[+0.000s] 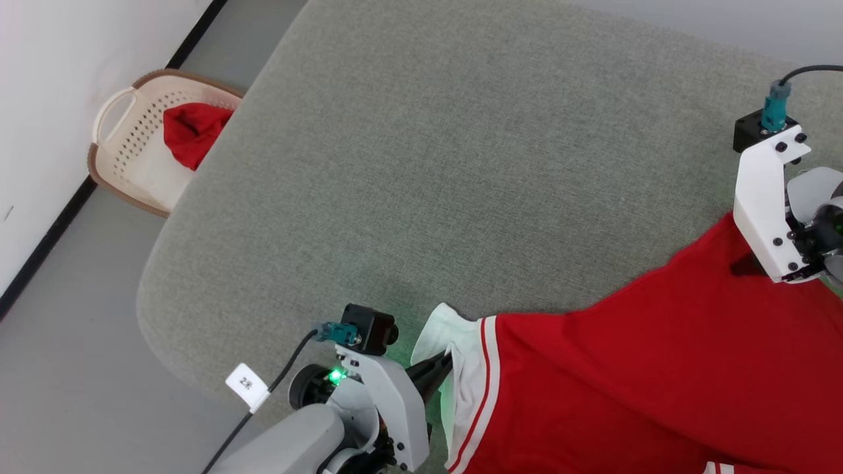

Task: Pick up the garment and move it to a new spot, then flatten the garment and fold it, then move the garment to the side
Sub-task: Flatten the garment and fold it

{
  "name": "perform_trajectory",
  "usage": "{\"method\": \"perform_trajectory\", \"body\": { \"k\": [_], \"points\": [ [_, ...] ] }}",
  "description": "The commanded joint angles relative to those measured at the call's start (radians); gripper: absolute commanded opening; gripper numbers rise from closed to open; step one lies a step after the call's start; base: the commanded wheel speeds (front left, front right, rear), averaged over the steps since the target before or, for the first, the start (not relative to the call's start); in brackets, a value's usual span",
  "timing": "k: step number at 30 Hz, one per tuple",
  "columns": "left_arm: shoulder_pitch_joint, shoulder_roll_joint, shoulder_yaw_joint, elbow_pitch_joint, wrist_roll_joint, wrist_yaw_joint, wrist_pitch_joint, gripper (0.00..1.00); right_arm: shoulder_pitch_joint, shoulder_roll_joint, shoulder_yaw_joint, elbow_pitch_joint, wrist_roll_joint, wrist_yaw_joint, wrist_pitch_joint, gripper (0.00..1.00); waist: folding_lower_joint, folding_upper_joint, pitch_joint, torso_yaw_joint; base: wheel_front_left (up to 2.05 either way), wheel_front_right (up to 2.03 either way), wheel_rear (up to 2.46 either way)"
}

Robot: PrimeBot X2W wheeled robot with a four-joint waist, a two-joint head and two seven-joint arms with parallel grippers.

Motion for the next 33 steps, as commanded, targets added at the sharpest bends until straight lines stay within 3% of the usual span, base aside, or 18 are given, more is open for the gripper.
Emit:
{"method": "perform_trajectory", "body": {
  "k": [1, 3, 13, 20, 27, 33],
  "points": [
    [-0.001, -0.001, -0.001, 0.018, -0.005, 0.001, -0.001, 0.00, 0.048, -0.007, 0.036, 0.039, -0.009, 0.000, 0.040, 1.00, 0.0000, 0.0000, 0.003, 0.001, 0.00, 0.00, 0.00],
    [-0.003, -0.003, 0.000, 0.026, -0.006, -0.002, -0.004, 0.00, 0.044, -0.011, 0.043, 0.054, -0.001, 0.000, 0.077, 0.00, 0.0000, 0.0000, 0.003, 0.001, 0.00, 0.00, 0.00],
    [-0.003, 0.005, 0.005, 0.045, -0.009, 0.001, -0.009, 0.00, 0.011, 0.008, -0.017, 0.069, -0.023, 0.000, 0.022, 0.00, 0.0000, 0.0000, -0.014, -0.019, 0.00, 0.00, 0.00],
    [-0.042, 0.050, 0.011, 0.020, -0.004, 0.003, 0.030, 0.00, -0.037, 0.058, -0.079, 0.086, -0.016, 0.000, -0.073, 0.00, 0.0000, 0.0000, -0.048, -0.056, 0.00, 0.00, 0.00],
    [-0.174, 0.146, 0.022, -0.045, 0.000, 0.016, 0.183, 0.00, -0.072, 0.120, -0.134, 0.107, 0.015, 0.000, -0.155, 0.00, 0.0000, 0.0000, -0.118, -0.108, 0.00, 0.00, 0.00],
    [-0.354, 0.218, 0.030, -0.064, 0.016, -0.002, 0.346, 0.00, -0.122, 0.172, -0.166, 0.123, 0.019, 0.000, -0.224, 0.00, 0.0000, 0.0000, -0.176, -0.167, 0.00, 0.00, 0.00]
  ]
}}
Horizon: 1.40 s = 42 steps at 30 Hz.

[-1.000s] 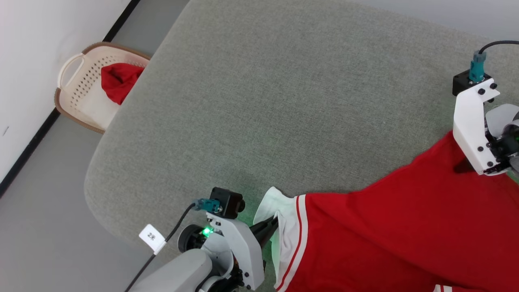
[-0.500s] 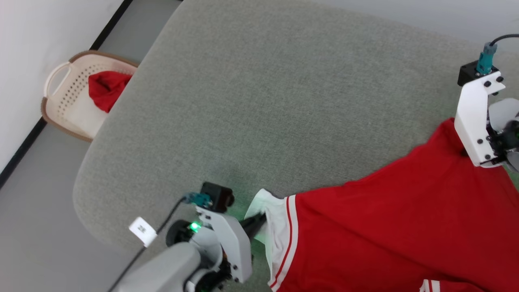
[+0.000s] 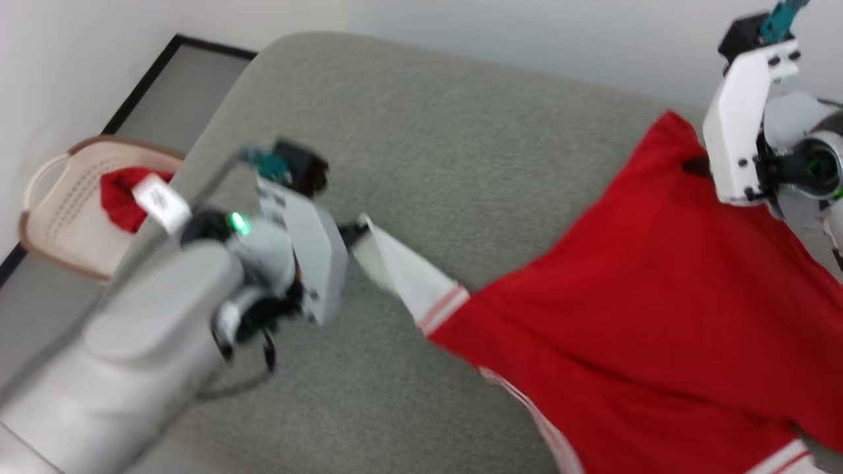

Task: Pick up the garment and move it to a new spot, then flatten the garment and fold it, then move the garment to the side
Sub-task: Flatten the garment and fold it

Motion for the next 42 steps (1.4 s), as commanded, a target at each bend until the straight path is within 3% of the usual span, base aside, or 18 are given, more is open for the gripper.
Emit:
{"method": "perform_trajectory", "body": {
  "k": [1, 8, 13, 19, 26, 42],
  "points": [
    [-0.060, 0.014, 0.007, 0.012, -0.001, -0.017, 0.041, 0.00, -0.029, 0.021, -0.014, 0.003, 0.003, 0.000, -0.031, 0.00, 0.0000, 0.0000, -0.052, -0.060, 0.00, 0.00, 0.00],
    [-0.263, 0.026, 0.029, 0.111, 0.038, -0.044, 0.122, 0.00, -0.109, 0.079, -0.048, 0.037, -0.041, 0.000, -0.173, 0.00, 0.0000, 0.0000, -0.079, -0.132, 0.00, 0.00, 0.00],
    [-0.423, 0.014, 0.049, 0.235, 0.097, -0.053, 0.103, 0.00, -0.185, 0.138, -0.090, 0.098, -0.112, 0.000, -0.343, 0.00, 0.0000, 0.0000, -0.092, -0.203, 0.00, 0.00, 0.00],
    [-0.588, -0.017, 0.069, 0.402, 0.155, -0.058, 0.033, 0.00, -0.273, 0.214, -0.158, 0.215, -0.218, 0.000, -0.544, 0.00, 0.0000, 0.0000, -0.100, -0.289, 0.00, 0.00, 0.00],
    [-0.743, -0.065, 0.092, 0.562, 0.201, -0.064, -0.089, 0.00, -0.350, 0.281, -0.175, 0.313, -0.267, 0.000, -0.614, 0.00, 0.0000, 0.0000, -0.091, -0.365, 0.00, 0.00, 0.00],
    [-0.975, -0.112, 0.125, 0.796, 0.214, -0.120, -0.282, 0.00, -0.498, 0.309, -0.192, 0.398, -0.331, 0.000, -0.851, 0.00, 0.0000, 0.0000, 0.092, -0.461, 0.00, 0.00, 0.00]
  ]
}}
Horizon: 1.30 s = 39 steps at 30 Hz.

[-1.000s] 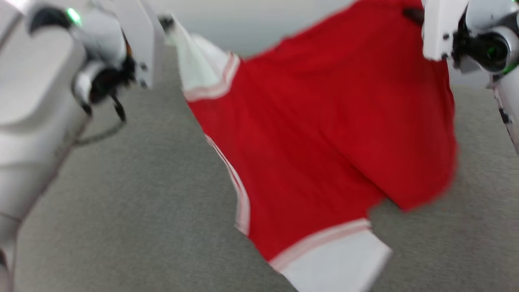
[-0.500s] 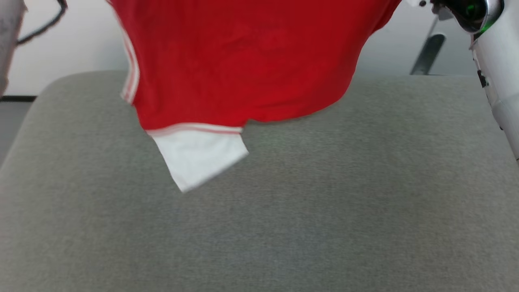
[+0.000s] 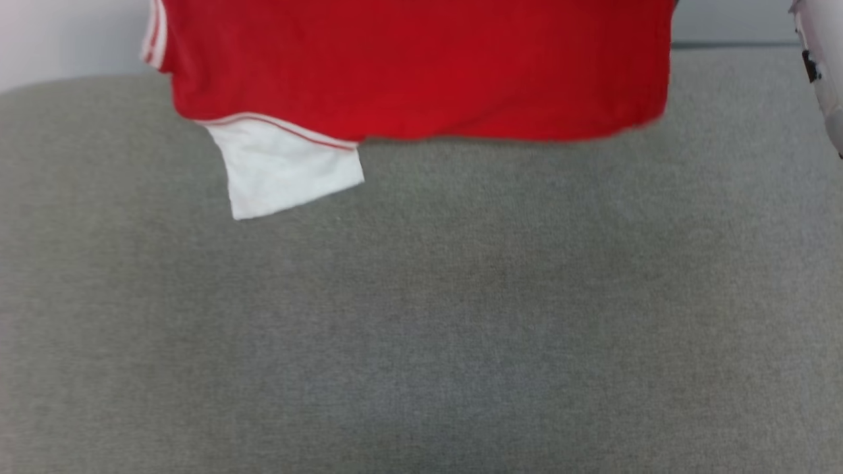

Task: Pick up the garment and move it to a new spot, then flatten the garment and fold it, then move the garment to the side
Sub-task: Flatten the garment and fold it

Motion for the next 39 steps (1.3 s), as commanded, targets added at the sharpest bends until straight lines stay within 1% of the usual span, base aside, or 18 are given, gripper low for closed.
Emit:
{"method": "perform_trajectory", "body": {
  "k": [1, 6, 9, 13, 17, 21, 24, 26, 29, 32, 37, 39],
  "points": [
    [-0.031, 0.002, 0.001, 0.013, 0.008, -0.004, -0.020, 0.00, -0.017, 0.009, 0.000, 0.006, -0.012, 0.000, -0.027, 0.00, 0.0000, 0.0000, 0.075, -0.039, 0.00, 0.00, 0.00],
    [-0.111, 0.008, -0.001, 0.040, 0.035, -0.008, -0.121, 0.00, -0.066, 0.011, -0.003, 0.034, -0.048, 0.000, -0.143, 0.00, 0.0000, 0.0000, 0.153, -0.058, 0.00, 0.00, 0.00],
    [-0.181, 0.016, 0.005, 0.052, 0.046, -0.005, -0.181, 0.00, -0.109, 0.009, -0.024, 0.052, -0.072, 0.000, -0.234, 0.00, 0.0000, 0.0000, 0.209, -0.063, 0.00, 0.00, 0.00],
    [-0.268, 0.003, 0.015, 0.061, 0.047, -0.006, -0.243, 0.00, -0.165, -0.001, -0.058, 0.097, -0.114, 0.000, -0.347, 0.00, 0.0000, 0.0000, 0.287, -0.048, 0.00, 0.00, 0.00],
    [-0.308, -0.018, 0.019, 0.066, 0.038, -0.022, -0.280, 0.00, -0.195, -0.001, -0.088, 0.139, -0.154, 0.000, -0.401, 0.00, 0.0000, 0.0000, 0.342, -0.019, 0.00, 0.00, 0.00],
    [-0.286, -0.023, 0.011, 0.067, 0.028, -0.034, -0.300, 0.00, -0.185, -0.002, -0.100, 0.163, -0.175, 0.000, -0.416, 0.00, 0.0000, 0.0000, 0.363, 0.009, 0.00, 0.00, 0.00],
    [-0.248, -0.034, -0.003, 0.057, 0.011, -0.037, -0.295, 0.00, -0.161, -0.011, -0.096, 0.176, -0.193, 0.000, -0.421, 0.00, 0.0000, 0.0000, 0.348, 0.027, 0.00, 0.00, 0.00],
    [-0.209, -0.031, -0.022, 0.031, -0.007, -0.038, -0.275, 0.00, -0.140, -0.002, -0.080, 0.182, -0.200, 0.000, -0.408, 0.00, 0.0000, 0.0000, 0.329, 0.033, 0.00, 0.00, 0.00],
    [-0.148, -0.004, -0.048, -0.013, -0.044, -0.038, -0.239, 0.00, -0.108, 0.017, -0.053, 0.182, -0.185, 0.000, -0.392, 0.00, 0.0000, 0.0000, 0.292, 0.038, 0.00, 0.00, 0.00],
    [-0.072, 0.023, -0.083, -0.064, -0.084, -0.037, -0.186, 0.00, -0.047, 0.030, 0.006, 0.156, -0.151, 0.000, -0.361, 0.00, 0.0000, 0.0000, 0.244, 0.041, 0.00, 0.00, 0.00],
    [0.058, 0.088, -0.148, -0.163, -0.140, -0.037, -0.130, 0.00, 0.082, -0.004, 0.115, 0.075, -0.062, 0.000, -0.301, 0.00, 0.0000, 0.0000, 0.147, 0.050, 0.00, 0.00, 0.00],
    [0.120, 0.115, -0.168, -0.206, -0.168, -0.037, -0.116, 0.00, 0.141, -0.038, 0.165, 0.019, -0.009, 0.000, -0.273, 0.00, 0.0000, 0.0000, 0.106, 0.054, 0.00, 0.00, 0.00]
  ]
}}
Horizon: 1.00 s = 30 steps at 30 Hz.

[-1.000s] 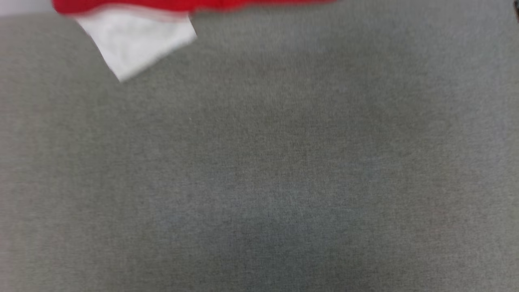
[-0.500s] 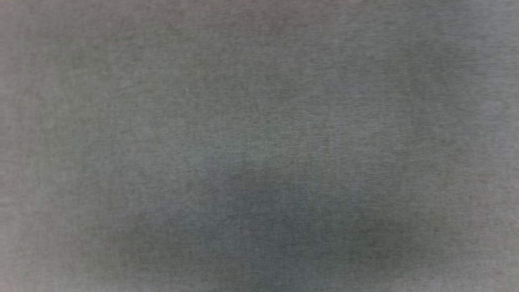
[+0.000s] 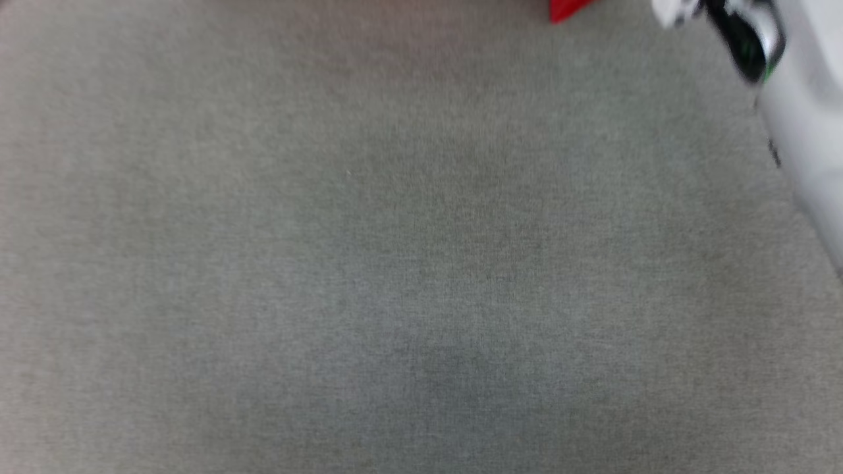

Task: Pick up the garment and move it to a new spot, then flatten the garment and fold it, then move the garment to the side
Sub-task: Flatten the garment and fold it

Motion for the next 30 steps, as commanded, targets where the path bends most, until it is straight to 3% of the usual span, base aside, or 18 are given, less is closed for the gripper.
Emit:
{"method": "perform_trajectory", "body": {
  "k": [1, 8, 11, 15, 16, 24, 30],
  "points": [
    [0.067, 0.031, -0.021, -0.034, -0.019, -0.002, 0.009, 0.00, 0.066, -0.034, 0.050, -0.057, 0.054, 0.000, 0.023, 0.00, 0.0000, -0.0001, -0.116, 0.012, 0.00, 0.00, 0.00],
    [0.305, 0.133, -0.079, -0.196, -0.078, -0.001, 0.040, 0.00, 0.314, -0.213, 0.212, -0.335, 0.275, -0.001, 0.123, 0.00, 0.0000, -0.0001, -0.249, 0.024, 0.00, 0.00, 0.00],
    [0.428, 0.181, -0.098, -0.309, -0.107, 0.030, 0.047, 0.00, 0.424, -0.305, 0.257, -0.462, 0.350, -0.001, 0.151, 0.00, 0.0000, -0.0001, -0.294, 0.033, 0.00, 0.00, 0.00],
    [0.602, 0.282, -0.118, -0.516, -0.141, 0.127, 0.042, 0.00, 0.571, -0.414, 0.273, -0.604, 0.409, -0.001, 0.155, 0.00, 0.0000, -0.0001, -0.337, 0.039, 0.00, 0.00, 0.00],
    [0.602, 0.282, -0.118, -0.516, -0.141, 0.127, 0.042, 0.00, 0.571, -0.414, 0.273, -0.604, 0.409, -0.001, 0.155, 0.00, 0.0000, -0.0001, -0.337, 0.039, 0.00, 0.00, 0.00],
    [0.918, 0.523, -0.145, -0.976, -0.232, 0.391, -0.005, 0.00, 0.838, -0.550, 0.233, -0.797, 0.448, -0.001, 0.131, 0.00, 0.0000, -0.0001, -0.364, 0.052, 0.00, 0.00, 0.00],
    [1.075, 0.642, -0.182, -1.217, -0.304, 0.532, -0.015, 0.00, 1.002, -0.612, 0.196, -0.909, 0.467, -0.001, 0.146, 0.00, 0.0000, -0.0001, -0.366, 0.069, 0.00, 0.00, 0.00]
  ]
}}
